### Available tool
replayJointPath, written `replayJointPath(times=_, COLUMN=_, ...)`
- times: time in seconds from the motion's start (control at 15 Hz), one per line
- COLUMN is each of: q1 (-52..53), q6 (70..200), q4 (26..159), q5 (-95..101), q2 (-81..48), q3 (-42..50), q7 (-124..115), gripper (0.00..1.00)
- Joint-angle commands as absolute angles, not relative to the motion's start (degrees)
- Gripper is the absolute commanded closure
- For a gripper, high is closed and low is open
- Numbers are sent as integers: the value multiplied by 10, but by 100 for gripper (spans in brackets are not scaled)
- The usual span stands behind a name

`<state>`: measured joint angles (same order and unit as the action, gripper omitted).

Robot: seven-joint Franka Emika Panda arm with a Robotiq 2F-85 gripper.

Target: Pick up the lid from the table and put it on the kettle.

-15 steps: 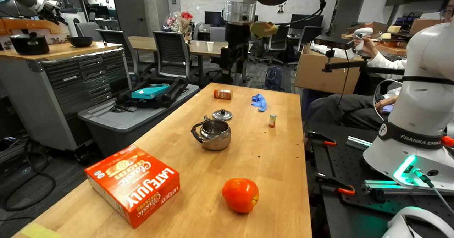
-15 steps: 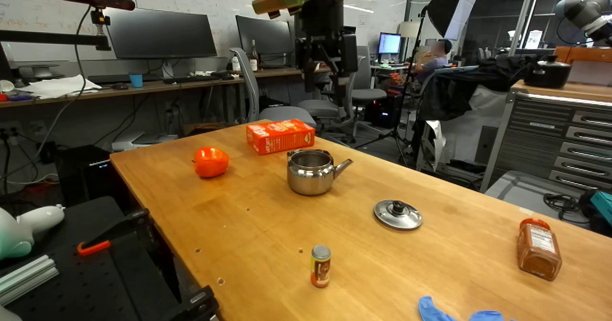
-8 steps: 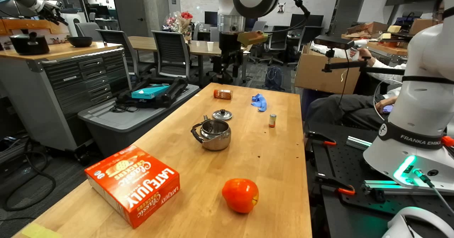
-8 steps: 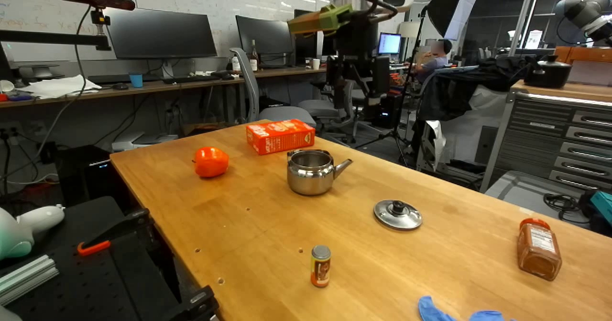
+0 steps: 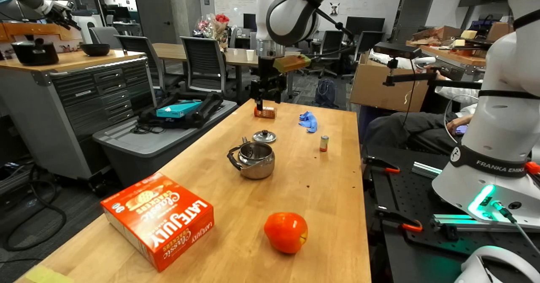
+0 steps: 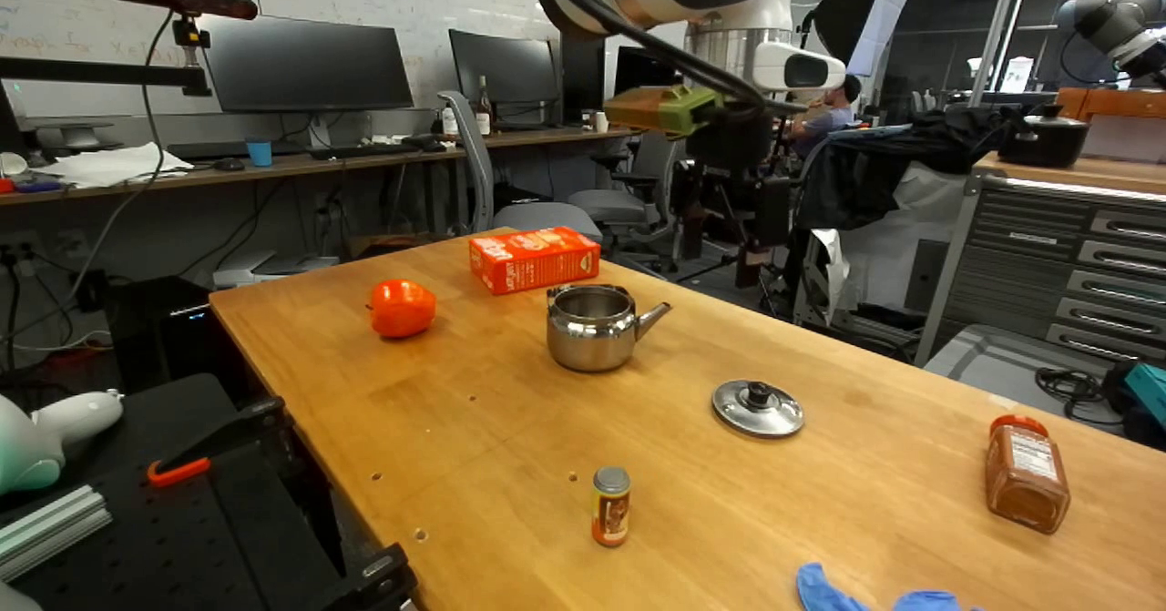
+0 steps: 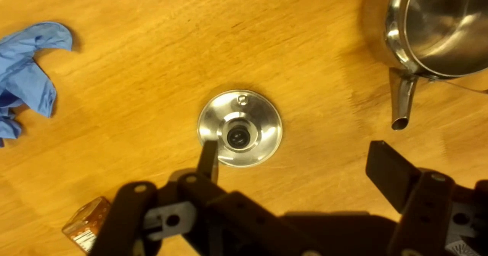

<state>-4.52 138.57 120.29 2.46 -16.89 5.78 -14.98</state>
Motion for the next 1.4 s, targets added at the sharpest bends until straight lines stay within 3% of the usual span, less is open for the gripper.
replayJointPath(times=0.0, q1=-45, q6=1402, q4=1168, q5=11, q2=-207, q3=70, q7=-166, gripper=0)
replayJointPath(times=1.33, q1=-70, q6=1473, q4=1151, q5=-24, q2=-287, q3=86, q7=-161, gripper=0)
